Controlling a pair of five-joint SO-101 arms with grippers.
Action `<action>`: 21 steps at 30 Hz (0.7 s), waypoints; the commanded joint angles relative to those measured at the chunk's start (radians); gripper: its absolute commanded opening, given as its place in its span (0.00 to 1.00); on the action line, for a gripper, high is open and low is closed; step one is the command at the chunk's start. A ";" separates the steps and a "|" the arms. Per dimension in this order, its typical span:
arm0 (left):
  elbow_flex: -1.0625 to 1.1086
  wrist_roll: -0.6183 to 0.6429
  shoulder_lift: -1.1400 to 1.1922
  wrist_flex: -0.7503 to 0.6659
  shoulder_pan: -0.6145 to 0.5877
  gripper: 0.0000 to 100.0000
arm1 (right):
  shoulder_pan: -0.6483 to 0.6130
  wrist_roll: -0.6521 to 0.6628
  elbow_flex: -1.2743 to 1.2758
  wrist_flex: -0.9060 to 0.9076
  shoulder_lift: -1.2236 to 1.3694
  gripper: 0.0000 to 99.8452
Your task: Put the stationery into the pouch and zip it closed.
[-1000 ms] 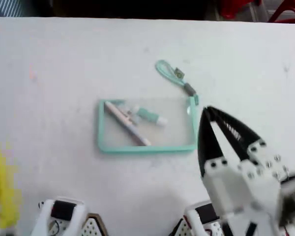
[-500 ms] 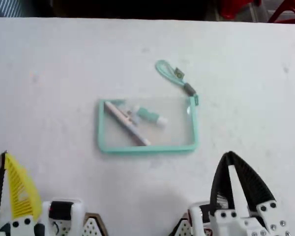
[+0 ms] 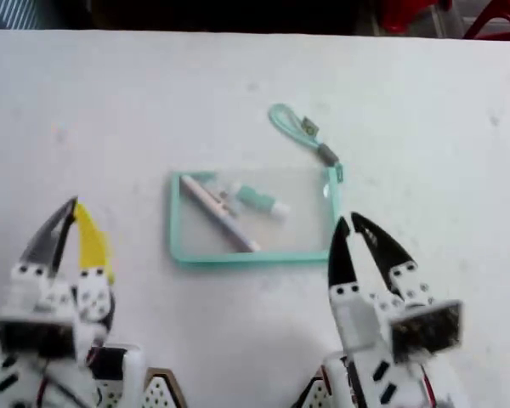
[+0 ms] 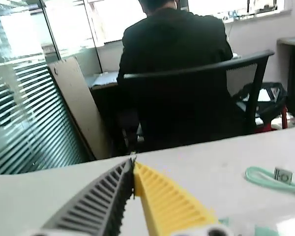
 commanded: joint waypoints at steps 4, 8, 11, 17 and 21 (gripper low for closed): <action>0.393 -0.009 0.004 -0.242 -0.012 0.02 | -0.010 0.218 0.301 -0.147 -0.002 0.04; 0.511 -0.009 0.004 -0.245 -0.012 0.02 | -0.012 0.221 0.453 -0.177 -0.002 0.04; 0.588 -0.009 0.004 -0.249 -0.012 0.02 | -0.002 0.221 0.560 -0.173 -0.002 0.04; 0.776 -0.009 0.004 -0.250 -0.012 0.02 | 0.024 0.221 0.801 -0.275 -0.002 0.02; 0.832 -0.002 0.004 -0.210 -0.015 0.02 | 0.070 0.221 0.812 -0.305 -0.001 0.02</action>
